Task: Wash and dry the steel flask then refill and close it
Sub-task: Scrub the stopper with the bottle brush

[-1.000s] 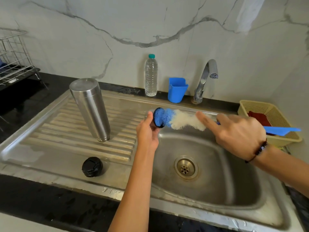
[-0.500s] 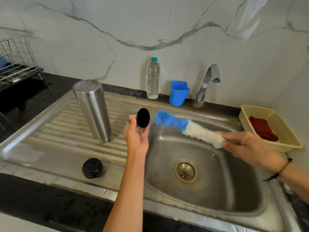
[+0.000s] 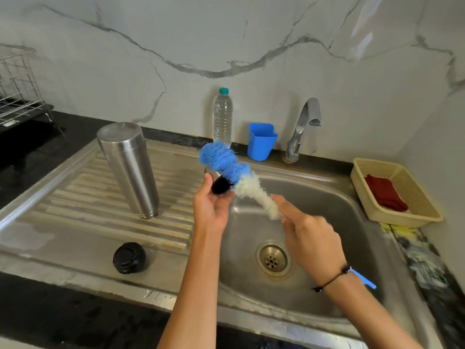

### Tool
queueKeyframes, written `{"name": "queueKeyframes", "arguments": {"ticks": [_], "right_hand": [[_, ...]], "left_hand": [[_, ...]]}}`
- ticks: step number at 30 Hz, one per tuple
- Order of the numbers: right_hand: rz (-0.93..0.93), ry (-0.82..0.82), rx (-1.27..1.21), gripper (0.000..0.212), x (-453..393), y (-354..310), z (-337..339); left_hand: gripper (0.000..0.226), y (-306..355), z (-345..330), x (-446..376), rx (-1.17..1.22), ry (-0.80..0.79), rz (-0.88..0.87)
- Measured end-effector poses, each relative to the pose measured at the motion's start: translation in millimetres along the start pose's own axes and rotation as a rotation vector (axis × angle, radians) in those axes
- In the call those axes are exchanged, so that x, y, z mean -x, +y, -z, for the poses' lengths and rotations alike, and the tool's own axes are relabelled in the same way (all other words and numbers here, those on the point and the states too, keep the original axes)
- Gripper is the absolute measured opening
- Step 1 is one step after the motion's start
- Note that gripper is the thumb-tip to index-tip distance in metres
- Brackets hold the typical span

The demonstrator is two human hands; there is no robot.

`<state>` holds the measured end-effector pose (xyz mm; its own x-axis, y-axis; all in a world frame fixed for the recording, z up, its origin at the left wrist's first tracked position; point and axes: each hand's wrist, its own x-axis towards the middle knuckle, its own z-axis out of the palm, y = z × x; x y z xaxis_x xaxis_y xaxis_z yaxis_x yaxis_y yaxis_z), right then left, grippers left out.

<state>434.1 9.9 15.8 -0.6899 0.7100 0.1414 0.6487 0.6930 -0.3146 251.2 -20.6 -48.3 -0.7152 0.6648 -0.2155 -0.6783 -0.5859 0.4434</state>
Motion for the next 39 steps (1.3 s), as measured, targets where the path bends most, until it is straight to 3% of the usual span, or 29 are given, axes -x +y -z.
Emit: {"name": "queueKeyframes", "arguments": {"ticks": [8,15,21,26,34,39], "right_hand": [[-0.152,-0.14,0.011,0.053,28.5,-2.6,-8.3],[-0.155,-0.066,-0.031,0.052,12.9,1.6,-2.8],[-0.213,-0.158,-0.016,0.051,40.4,0.8,-5.9],[-0.197,-0.077,-0.061,0.047,18.5,2.1,1.4],[-0.242,-0.163,-0.092,0.045,38.8,8.8,0.0],[-0.237,-0.119,-0.166,0.048,10.8,19.0,-3.0]], "left_hand": [[0.021,-0.8,7.5,-6.8,0.006,0.151,-0.016],[0.017,-10.7,-3.8,-5.0,-0.111,0.09,-0.032],[0.013,-8.3,-2.9,-8.6,-0.103,0.106,-0.036],[0.025,-16.8,-12.1,-0.5,-0.167,0.031,-0.017],[0.014,-13.8,-5.8,-6.9,-0.184,0.066,-0.012],[0.033,-17.1,-7.5,-3.5,-0.149,0.003,0.108]]}}
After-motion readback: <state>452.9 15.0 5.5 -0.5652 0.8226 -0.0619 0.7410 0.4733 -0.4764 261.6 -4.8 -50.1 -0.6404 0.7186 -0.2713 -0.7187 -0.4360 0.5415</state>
